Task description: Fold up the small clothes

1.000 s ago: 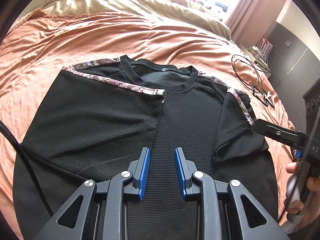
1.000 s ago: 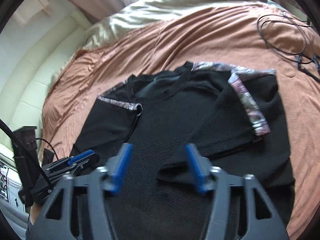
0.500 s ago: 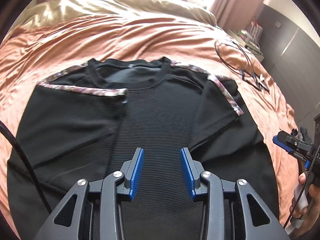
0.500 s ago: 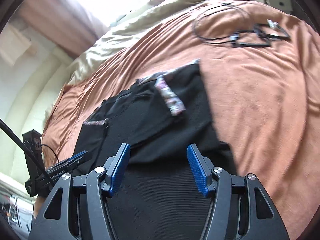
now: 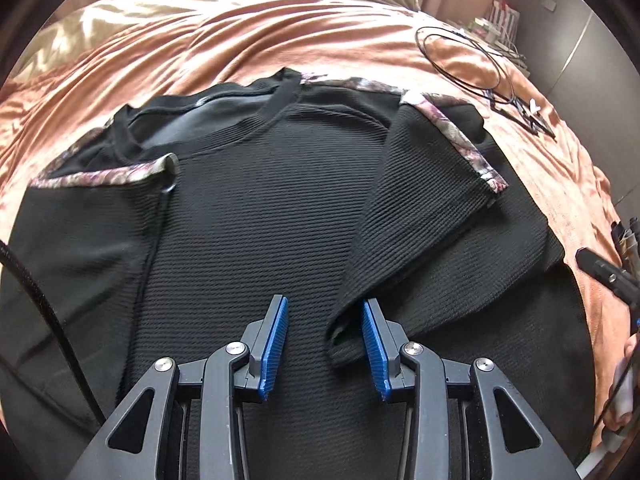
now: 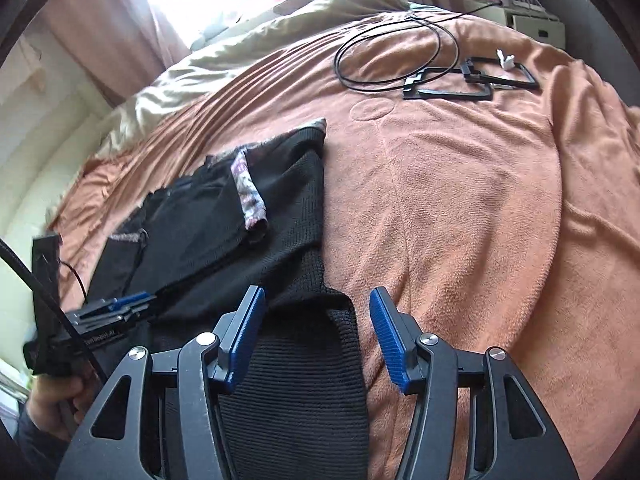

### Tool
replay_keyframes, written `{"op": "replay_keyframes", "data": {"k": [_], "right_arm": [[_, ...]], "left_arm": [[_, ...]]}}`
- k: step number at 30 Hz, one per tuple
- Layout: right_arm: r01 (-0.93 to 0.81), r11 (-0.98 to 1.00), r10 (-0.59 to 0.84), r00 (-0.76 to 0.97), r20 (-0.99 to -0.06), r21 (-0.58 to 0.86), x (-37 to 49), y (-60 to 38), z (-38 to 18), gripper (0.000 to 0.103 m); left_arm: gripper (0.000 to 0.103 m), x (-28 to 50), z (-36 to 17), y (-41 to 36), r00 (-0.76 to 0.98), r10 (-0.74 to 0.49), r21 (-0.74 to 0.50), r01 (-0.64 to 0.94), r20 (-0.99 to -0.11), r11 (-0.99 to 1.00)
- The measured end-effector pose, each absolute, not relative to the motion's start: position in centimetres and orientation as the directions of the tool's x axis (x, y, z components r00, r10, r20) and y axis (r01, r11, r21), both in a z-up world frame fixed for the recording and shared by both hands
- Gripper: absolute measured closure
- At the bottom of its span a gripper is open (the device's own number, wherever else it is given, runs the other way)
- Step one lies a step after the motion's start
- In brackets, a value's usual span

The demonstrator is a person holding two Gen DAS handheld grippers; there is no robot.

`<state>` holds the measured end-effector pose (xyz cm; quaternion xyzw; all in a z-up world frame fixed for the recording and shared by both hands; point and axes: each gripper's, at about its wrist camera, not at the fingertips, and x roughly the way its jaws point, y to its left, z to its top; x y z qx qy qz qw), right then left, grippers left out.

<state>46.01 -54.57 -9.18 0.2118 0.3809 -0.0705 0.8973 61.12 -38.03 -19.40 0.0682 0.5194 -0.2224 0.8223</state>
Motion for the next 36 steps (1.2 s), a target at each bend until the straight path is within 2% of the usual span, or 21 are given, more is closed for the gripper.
{"op": "replay_keyframes", "data": {"k": [1, 4, 6, 10, 14, 20, 23, 28, 36], "right_arm": [[0.288, 0.909, 0.023, 0.688, -0.726, 0.302, 46.2, -54.2, -9.5, 0.050], [0.280, 0.910, 0.051, 0.657, -0.752, 0.306, 47.0, -54.0, -10.5, 0.050], [0.284, 0.914, 0.037, 0.649, -0.760, 0.288, 47.5, -53.9, -10.9, 0.051], [0.326, 0.895, 0.017, 0.654, -0.756, 0.303, 48.0, -54.7, -11.0, 0.063], [0.337, 0.885, 0.023, 0.657, -0.754, 0.321, 47.9, -55.0, -11.3, 0.066], [0.356, 0.876, 0.027, 0.637, -0.770, 0.325, 47.2, -55.1, -11.0, 0.071], [0.347, 0.866, 0.057, 0.647, -0.761, 0.360, 46.4, -55.7, -10.4, 0.071], [0.327, 0.848, 0.078, 0.702, -0.708, 0.418, 45.3, -57.0, -8.8, 0.071], [0.326, 0.824, 0.092, 0.731, -0.677, 0.463, 43.9, -58.6, -8.8, 0.071]], "left_arm": [[0.080, 61.1, -19.4, -38.3, 0.362, -0.296, -0.118, 0.440, -0.884, 0.890], [0.096, 61.2, -19.2, -38.9, 0.354, -0.299, -0.123, 0.444, -0.886, 0.888], [0.097, 61.1, -18.8, -38.8, 0.364, -0.296, -0.115, 0.444, -0.883, 0.889], [0.097, 61.2, -18.1, -37.9, 0.376, -0.299, -0.128, 0.417, -0.877, 0.900], [0.097, 61.2, -18.6, -37.1, 0.344, -0.296, -0.145, 0.401, -0.891, 0.904], [0.090, 61.1, -18.1, -37.2, 0.347, -0.217, -0.070, 0.392, -0.912, 0.917], [0.088, 61.2, -16.4, -37.2, 0.376, -0.226, -0.059, 0.408, -0.899, 0.911], [0.062, 61.0, -14.1, -39.0, 0.419, -0.254, -0.051, 0.438, -0.872, 0.898], [0.061, 61.0, -15.0, -45.6, 0.376, -0.315, -0.077, 0.530, -0.871, 0.845]]}}
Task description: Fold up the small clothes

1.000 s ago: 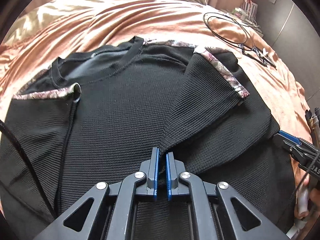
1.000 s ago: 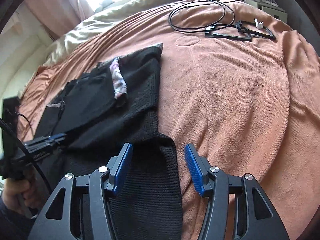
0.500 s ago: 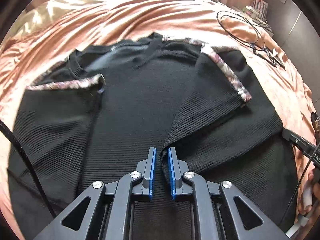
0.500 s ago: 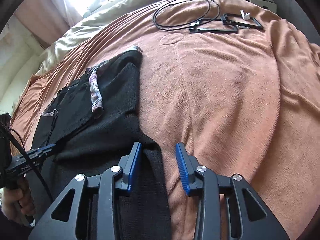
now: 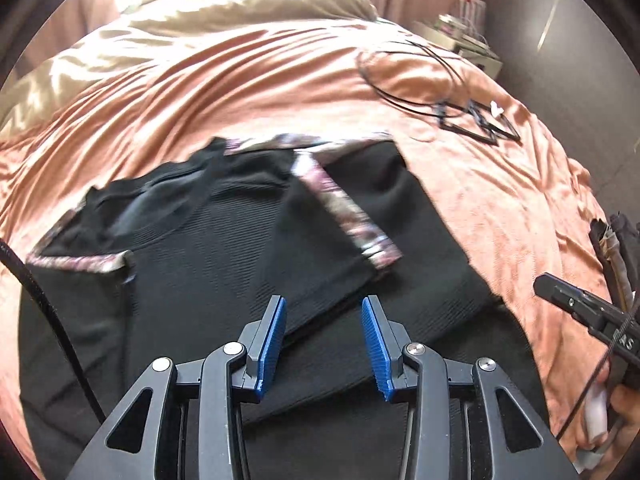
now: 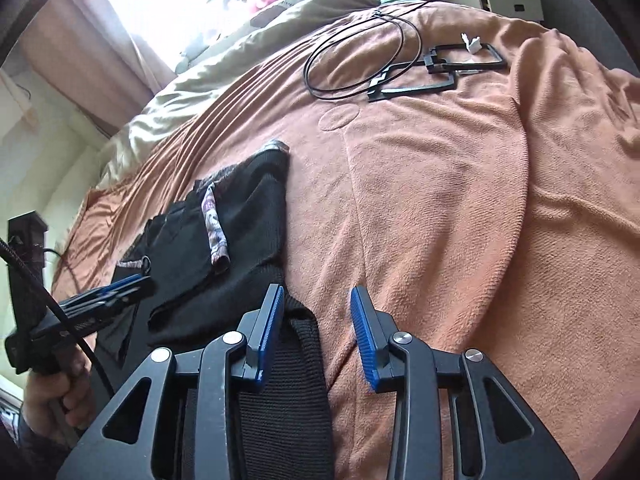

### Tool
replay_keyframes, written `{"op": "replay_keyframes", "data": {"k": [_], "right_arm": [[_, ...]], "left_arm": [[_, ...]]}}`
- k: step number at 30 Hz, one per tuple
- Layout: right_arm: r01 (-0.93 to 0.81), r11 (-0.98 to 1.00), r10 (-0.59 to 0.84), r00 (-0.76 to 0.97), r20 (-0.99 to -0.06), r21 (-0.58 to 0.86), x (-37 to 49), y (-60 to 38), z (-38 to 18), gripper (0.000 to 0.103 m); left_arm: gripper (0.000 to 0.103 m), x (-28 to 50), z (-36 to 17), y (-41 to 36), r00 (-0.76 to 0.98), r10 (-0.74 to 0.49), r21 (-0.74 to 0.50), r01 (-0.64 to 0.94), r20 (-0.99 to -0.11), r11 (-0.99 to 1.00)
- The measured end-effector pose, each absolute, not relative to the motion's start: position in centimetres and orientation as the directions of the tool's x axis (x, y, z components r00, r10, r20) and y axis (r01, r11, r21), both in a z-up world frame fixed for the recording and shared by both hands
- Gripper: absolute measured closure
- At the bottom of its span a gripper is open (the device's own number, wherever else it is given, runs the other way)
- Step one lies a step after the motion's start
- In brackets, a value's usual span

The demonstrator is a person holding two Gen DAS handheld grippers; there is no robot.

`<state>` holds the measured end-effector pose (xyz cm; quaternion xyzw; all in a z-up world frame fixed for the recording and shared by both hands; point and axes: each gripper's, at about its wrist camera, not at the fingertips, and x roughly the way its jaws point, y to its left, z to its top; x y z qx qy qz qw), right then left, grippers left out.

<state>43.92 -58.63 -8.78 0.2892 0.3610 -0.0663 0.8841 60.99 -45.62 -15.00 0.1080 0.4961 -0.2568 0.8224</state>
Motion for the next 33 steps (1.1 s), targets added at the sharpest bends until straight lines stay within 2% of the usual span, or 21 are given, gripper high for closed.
{"op": "replay_keyframes", "data": {"k": [8, 14, 15, 16, 18, 19, 25, 33], "right_arm": [[0.309, 0.812, 0.134, 0.726, -0.675, 0.494, 44.2, -59.0, -9.3, 0.071], [0.306, 0.806, 0.149, 0.723, -0.674, 0.506, 44.2, -59.2, -9.5, 0.071], [0.306, 0.804, 0.152, 0.723, -0.674, 0.509, 44.2, -59.1, -9.6, 0.071], [0.305, 0.803, 0.154, 0.723, -0.674, 0.511, 44.3, -59.0, -9.7, 0.071], [0.301, 0.804, 0.159, 0.723, -0.672, 0.513, 44.4, -58.8, -9.8, 0.071], [0.298, 0.807, 0.159, 0.723, -0.672, 0.511, 44.5, -58.7, -9.8, 0.071], [0.275, 0.831, 0.151, 0.725, -0.672, 0.484, 45.1, -57.9, -9.6, 0.071], [0.265, 0.849, 0.146, 0.715, -0.684, 0.457, 46.1, -57.1, -9.9, 0.071]], "left_arm": [[0.061, 62.5, -18.6, -50.9, 0.323, -0.302, -0.075, 0.563, -0.897, 0.823], [0.061, 63.7, -19.6, -51.9, 0.377, -0.274, -0.030, 0.539, -0.885, 0.842], [0.065, 64.0, -19.6, -51.9, 0.378, -0.273, -0.034, 0.533, -0.885, 0.846], [0.078, 64.3, -19.5, -51.9, 0.384, -0.271, -0.033, 0.525, -0.883, 0.850], [0.092, 64.7, -19.3, -51.7, 0.397, -0.255, -0.015, 0.516, -0.882, 0.856], [0.094, 65.0, -19.1, -51.4, 0.395, -0.263, -0.025, 0.514, -0.880, 0.857], [0.095, 65.8, -17.1, -49.3, 0.419, -0.297, -0.043, 0.518, -0.858, 0.854], [0.095, 67.9, -15.0, -45.0, 0.460, -0.284, -0.022, 0.496, -0.841, 0.868]]}}
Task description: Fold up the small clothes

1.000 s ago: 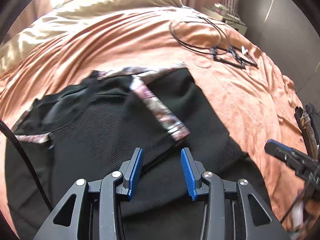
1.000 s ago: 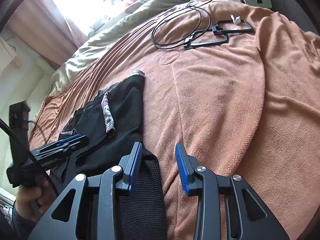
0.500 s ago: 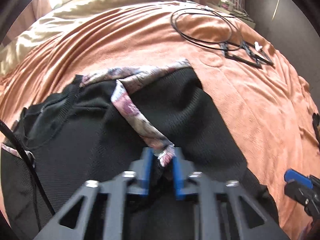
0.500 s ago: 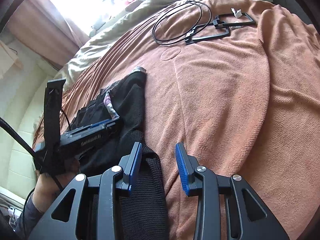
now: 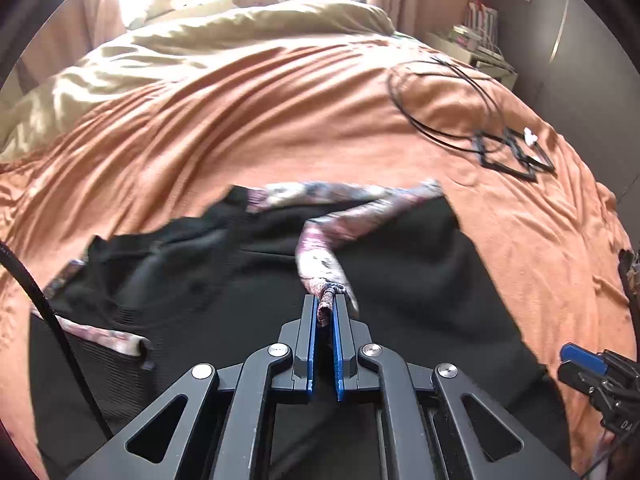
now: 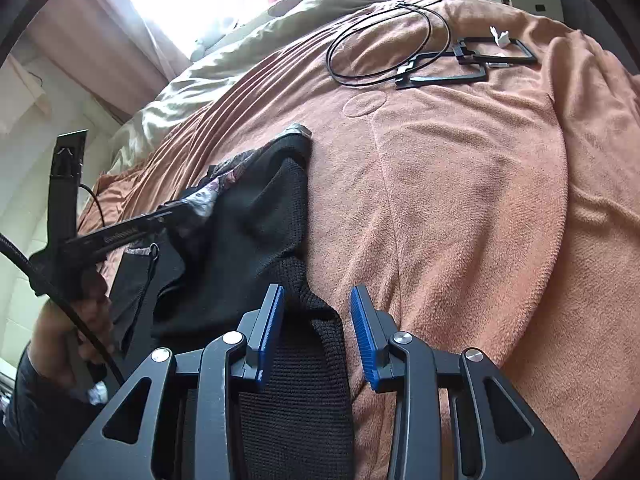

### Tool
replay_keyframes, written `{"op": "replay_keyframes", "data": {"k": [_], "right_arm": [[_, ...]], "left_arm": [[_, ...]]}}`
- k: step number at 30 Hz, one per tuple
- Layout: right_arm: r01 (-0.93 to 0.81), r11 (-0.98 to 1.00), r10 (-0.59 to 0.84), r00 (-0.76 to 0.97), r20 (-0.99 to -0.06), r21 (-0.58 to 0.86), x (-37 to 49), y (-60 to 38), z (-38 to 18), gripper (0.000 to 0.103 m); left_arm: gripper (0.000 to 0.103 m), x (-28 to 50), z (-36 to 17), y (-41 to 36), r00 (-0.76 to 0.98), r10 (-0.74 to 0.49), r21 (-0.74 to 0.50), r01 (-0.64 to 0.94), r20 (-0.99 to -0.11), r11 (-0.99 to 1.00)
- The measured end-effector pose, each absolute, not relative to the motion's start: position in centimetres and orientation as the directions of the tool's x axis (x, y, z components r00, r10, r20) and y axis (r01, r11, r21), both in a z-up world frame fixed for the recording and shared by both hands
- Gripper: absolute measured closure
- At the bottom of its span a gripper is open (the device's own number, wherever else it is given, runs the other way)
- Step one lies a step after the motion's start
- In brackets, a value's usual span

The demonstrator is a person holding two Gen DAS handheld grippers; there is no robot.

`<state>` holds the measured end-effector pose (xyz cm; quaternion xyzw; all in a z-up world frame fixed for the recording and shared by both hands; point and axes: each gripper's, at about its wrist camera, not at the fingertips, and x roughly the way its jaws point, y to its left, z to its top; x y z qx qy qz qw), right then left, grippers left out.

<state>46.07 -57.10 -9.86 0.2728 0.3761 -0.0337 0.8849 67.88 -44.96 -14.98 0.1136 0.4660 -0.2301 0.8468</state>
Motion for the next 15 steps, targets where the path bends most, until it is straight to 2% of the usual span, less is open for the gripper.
{"op": "replay_keyframes", "data": {"k": [3, 5, 9, 11, 13, 15], "right_arm": [[0.258, 0.850, 0.155, 0.713, -0.684, 0.460, 46.5, -56.7, -10.0, 0.071], [0.251, 0.855, 0.156, 0.710, -0.687, 0.454, 46.9, -56.3, -10.0, 0.071], [0.246, 0.863, 0.153, 0.706, -0.691, 0.442, 47.4, -55.8, -10.0, 0.070], [0.253, 0.864, 0.147, 0.699, -0.700, 0.434, 47.8, -55.7, -10.2, 0.065], [0.259, 0.865, 0.142, 0.696, -0.704, 0.430, 48.2, -55.6, -10.4, 0.050], [0.268, 0.862, 0.136, 0.694, -0.707, 0.429, 48.5, -55.5, -10.7, 0.047]], "left_arm": [[0.095, 69.3, -14.8, -43.0, 0.478, -0.249, 0.001, 0.464, -0.842, 0.886], [0.095, 70.4, -15.0, -41.7, 0.499, -0.182, 0.056, 0.425, -0.847, 0.903], [0.088, 72.0, -15.0, -39.4, 0.502, -0.156, 0.060, 0.388, -0.850, 0.919], [0.080, 72.4, -15.2, -38.5, 0.505, -0.141, 0.072, 0.379, -0.852, 0.923], [0.061, 72.4, -15.5, -37.6, 0.499, -0.142, 0.060, 0.367, -0.855, 0.928], [0.056, 72.2, -16.0, -37.0, 0.489, -0.164, 0.027, 0.360, -0.857, 0.933]]}}
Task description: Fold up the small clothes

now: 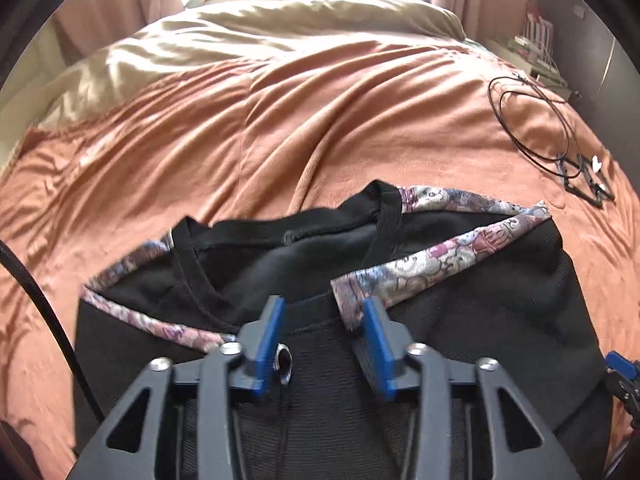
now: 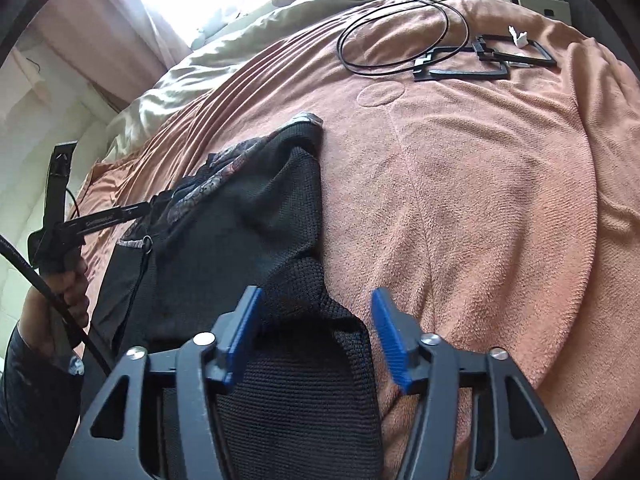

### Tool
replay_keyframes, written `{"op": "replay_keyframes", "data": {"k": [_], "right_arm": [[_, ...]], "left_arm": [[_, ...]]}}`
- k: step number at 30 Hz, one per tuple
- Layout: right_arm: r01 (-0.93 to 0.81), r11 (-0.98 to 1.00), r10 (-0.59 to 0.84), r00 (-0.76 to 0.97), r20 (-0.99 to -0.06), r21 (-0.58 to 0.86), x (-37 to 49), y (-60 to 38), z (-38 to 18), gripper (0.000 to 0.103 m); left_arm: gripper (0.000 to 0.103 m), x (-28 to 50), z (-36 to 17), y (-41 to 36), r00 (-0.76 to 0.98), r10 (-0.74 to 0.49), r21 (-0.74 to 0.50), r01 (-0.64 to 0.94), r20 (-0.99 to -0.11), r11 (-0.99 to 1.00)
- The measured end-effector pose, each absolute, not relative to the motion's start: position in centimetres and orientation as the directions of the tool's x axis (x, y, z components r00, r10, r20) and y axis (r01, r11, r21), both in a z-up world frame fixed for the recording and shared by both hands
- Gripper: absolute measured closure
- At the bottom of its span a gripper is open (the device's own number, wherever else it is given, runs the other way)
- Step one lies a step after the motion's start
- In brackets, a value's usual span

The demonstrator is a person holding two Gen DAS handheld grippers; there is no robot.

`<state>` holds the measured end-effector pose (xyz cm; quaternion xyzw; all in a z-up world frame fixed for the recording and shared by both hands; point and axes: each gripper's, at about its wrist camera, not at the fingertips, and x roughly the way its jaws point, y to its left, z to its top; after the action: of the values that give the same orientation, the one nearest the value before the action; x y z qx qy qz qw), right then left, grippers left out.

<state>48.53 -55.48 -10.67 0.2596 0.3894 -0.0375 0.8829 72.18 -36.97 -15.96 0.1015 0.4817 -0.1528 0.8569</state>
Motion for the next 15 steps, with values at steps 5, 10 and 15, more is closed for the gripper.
{"op": "replay_keyframes", "data": {"k": [5, 10, 15], "right_arm": [[0.258, 0.874, 0.129, 0.694, -0.709, 0.412, 49.3, -54.7, -10.8, 0.047], [0.268, 0.874, 0.128, 0.678, -0.724, 0.406, 50.2, -54.4, -11.6, 0.047], [0.284, 0.887, 0.092, 0.663, -0.743, 0.363, 50.4, -54.0, -11.8, 0.057]], "left_arm": [[0.056, 70.2, -18.5, -37.0, 0.408, -0.209, -0.053, 0.363, -0.889, 0.930], [0.057, 67.5, -20.1, -37.9, 0.356, -0.225, -0.084, 0.372, -0.907, 0.925], [0.071, 65.1, -20.1, -37.8, 0.335, -0.212, -0.092, 0.339, -0.918, 0.936]]}}
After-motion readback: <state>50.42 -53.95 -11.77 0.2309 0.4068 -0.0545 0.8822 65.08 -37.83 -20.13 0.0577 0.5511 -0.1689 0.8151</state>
